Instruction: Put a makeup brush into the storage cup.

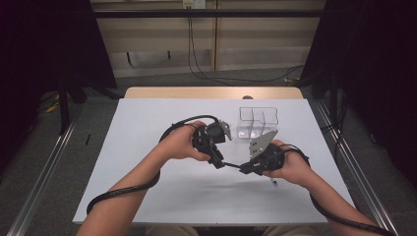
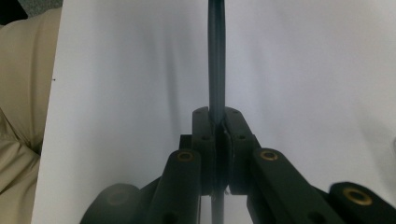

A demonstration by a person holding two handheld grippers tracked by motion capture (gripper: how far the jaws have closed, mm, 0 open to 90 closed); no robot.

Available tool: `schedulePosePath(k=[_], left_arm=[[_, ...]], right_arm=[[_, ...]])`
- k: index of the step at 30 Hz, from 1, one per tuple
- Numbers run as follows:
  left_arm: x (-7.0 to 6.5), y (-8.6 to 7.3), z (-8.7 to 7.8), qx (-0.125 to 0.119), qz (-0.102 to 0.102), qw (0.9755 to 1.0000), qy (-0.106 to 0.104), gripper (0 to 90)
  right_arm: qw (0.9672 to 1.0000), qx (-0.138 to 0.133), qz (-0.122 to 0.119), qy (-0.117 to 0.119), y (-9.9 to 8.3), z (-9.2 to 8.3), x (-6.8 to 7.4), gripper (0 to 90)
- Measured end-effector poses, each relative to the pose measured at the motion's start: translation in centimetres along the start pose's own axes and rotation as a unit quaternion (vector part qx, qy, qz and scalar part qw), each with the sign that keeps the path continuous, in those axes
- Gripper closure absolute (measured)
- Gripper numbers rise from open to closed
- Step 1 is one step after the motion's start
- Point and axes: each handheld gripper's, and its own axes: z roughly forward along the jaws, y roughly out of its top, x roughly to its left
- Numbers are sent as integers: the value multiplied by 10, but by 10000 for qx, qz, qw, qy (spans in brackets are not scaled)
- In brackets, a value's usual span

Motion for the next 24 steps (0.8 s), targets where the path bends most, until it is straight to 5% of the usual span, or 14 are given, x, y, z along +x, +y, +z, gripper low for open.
schedulePosePath(k=[12, 18, 20, 24], left_arm=[[1, -9, -3, -523, 18, 9986, 100, 490], [3, -22, -1, -929, -100, 9955, 150, 398], [5, -26, 0, -1001, -263, 9946, -38, 383], [5, -33, 2, -1280, -311, 9912, 121, 276]], right_arm=[[10000, -37, 66, -47, -2, -2, 0, 850], [9999, -85, 60, -68, -3, -2, 0, 850], [9999, -99, 50, -82, -3, -2, 0, 850], [9999, -106, 47, -65, -2, -2, 0, 850]])
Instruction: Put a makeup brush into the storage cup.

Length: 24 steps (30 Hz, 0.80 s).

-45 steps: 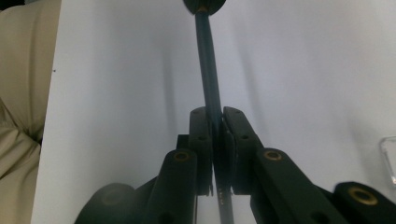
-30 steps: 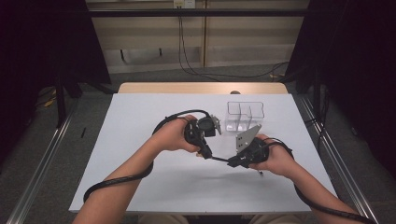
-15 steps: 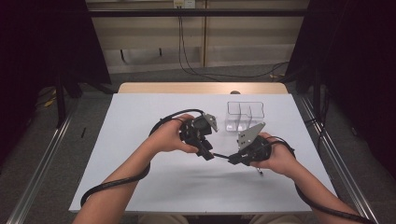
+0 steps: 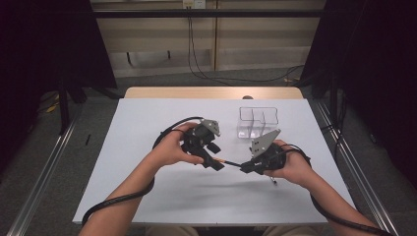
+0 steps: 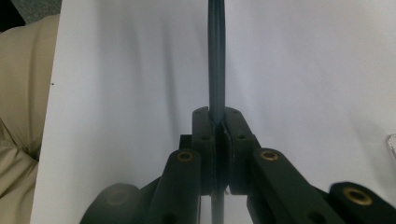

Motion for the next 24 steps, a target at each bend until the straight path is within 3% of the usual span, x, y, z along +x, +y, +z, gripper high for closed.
schedulePosePath(k=[4, 5, 8, 13, 15, 19, 24], left_arm=[[-1, -2, -3, -190, -66, 9998, -10, 189], [-1, -3, -3, -278, -91, 9996, 30, 102], [-2, -6, -5, -429, -191, 9989, -5, 48], [-1, -12, -10, -756, -264, 9968, 58, 18], [-2, -15, -12, -994, -225, 9946, 171, 17], [-3, -17, -15, -1178, -210, 9926, 220, 16], [-4, -21, -18, -1480, -213, 9882, 320, 13]], right_arm=[[10000, 12, 25, -3, 0, 0, 0, 850], [10000, 7, 45, -11, 0, 1, 0, 850], [10000, -11, 54, -21, 0, 1, 0, 850], [9999, -138, 86, -33, -2, 1, 0, 850], [9997, -179, 136, 5, -3, 0, 0, 850], [9995, -278, 171, -37, -3, -1, 0, 850], [9989, -424, 206, -36, -4, -1, -1, 849]])
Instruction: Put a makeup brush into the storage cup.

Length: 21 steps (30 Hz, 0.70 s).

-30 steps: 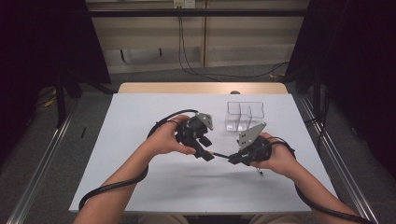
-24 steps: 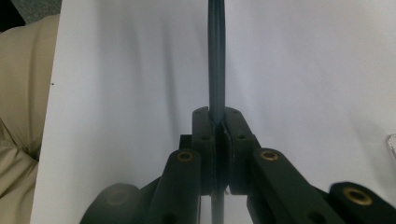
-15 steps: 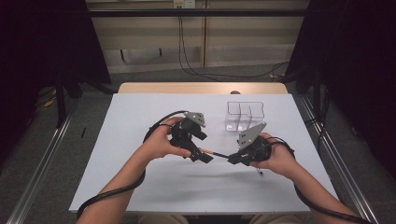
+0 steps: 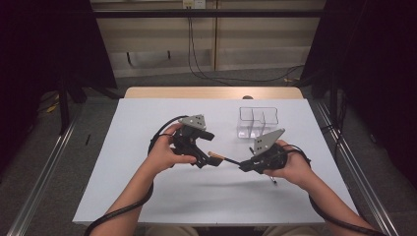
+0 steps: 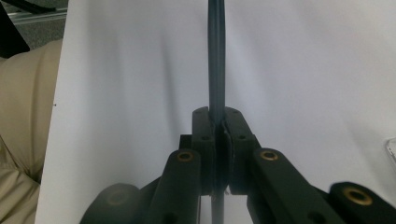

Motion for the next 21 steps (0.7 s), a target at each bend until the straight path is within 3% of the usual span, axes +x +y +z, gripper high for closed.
schedulePosePath(k=[9, 15, 21], left_arm=[[-1, -6, -4, -577, -116, 9983, 49, 11], [2, -11, -5, -756, -179, 9969, 113, 12], [2, -12, -6, -1057, -219, 9941, 128, 14]], right_arm=[[10000, -92, 32, -22, 1, 1, 1, 849], [9998, -193, 43, -26, 2, 0, 0, 850], [9993, -344, 119, -86, 2, -2, -1, 849]])
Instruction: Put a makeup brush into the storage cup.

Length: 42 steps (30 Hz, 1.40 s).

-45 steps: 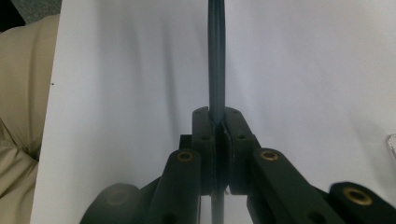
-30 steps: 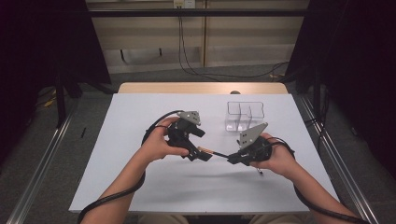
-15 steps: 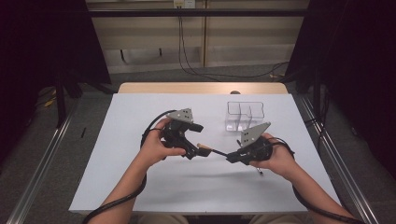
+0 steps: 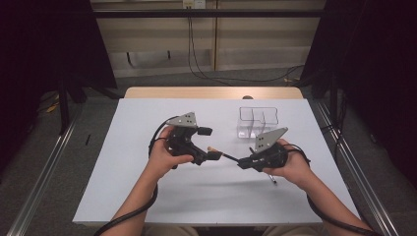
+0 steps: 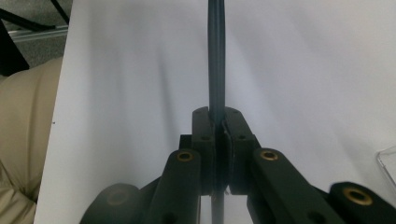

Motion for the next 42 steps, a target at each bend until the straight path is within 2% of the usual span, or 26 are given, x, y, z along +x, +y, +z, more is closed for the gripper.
schedulePosePath(k=[7, 11, 12, 13, 15, 19, 21, 23, 24, 25, 27, 28, 29, 31, 32, 35, 36, 42], left_arm=[[0, -3, -1, -293, -57, 9996, -3, 17], [2, -4, -1, -394, -150, 9991, -39, 22], [2, -5, 0, -402, -145, 9991, -50, 23], [3, -5, 0, -419, -141, 9990, -54, 23], [3, -6, 0, -459, -153, 9988, -41, 25], [1, -5, 2, -530, -139, 9985, -65, 59], [1, -4, 3, -510, -128, 9986, -7, 79], [1, -4, 3, -614, -164, 9980, 25, 137], [1, -4, 3, -648, -152, 9978, 29, 176], [1, -4, 3, -674, -175, 9976, 12, 176], [1, -4, 4, -675, -154, 9976, 12, 209], [0, -5, 5, -614, -143, 9980, 31, 253], [1, -5, 6, -630, -147, 9979, 47, 262], [1, -5, 6, -682, -185, 9975, -20, 349], [1, -5, 7, -708, -176, 9973, -44, 349], [2, -6, 9, -718, -207, 9972, -69, 416], [2, -5, 11, -670, -233, 9974, -123, 465], [2, -4, 13, -625, -235, 9977, -107, 534]], right_arm=[[9997, -197, 120, -76, -2, -1, 0, 849], [9986, -432, 249, -175, -4, -1, 0, 849], [9975, -578, 354, -210, -5, -1, 0, 849], [9975, -578, 354, -210, -5, -1, 0, 849], [9959, -745, 469, -217, -5, -1, 0, 849], [9932, -942, 571, -371, -5, 1, -1, 849], [9917, -1037, 656, -395, -5, 2, -1, 849], [9897, -1150, 733, -431, -4, 4, 0, 850], [9875, -1273, 803, -465, -3, 4, 0, 849], [9875, -1273, 803, -465, -3, 4, 0, 849], [9860, -1344, 831, -530, -1, 5, 1, 850], [9848, -1407, 873, -524, 0, 6, 1, 849], [9844, -1426, 885, -534, 0, 6, 1, 849], [9841, -1437, 907, -515, 1, 7, 1, 849], [9840, -1446, 914, -501, 2, 8, 1, 849], [9836, -1437, 930, -559, 4, 10, 2, 849], [9828, -1478, 962, -547, 6, 12, 2, 849], [9814, -1521, 1002, -599, 10, 15, 2, 849]])
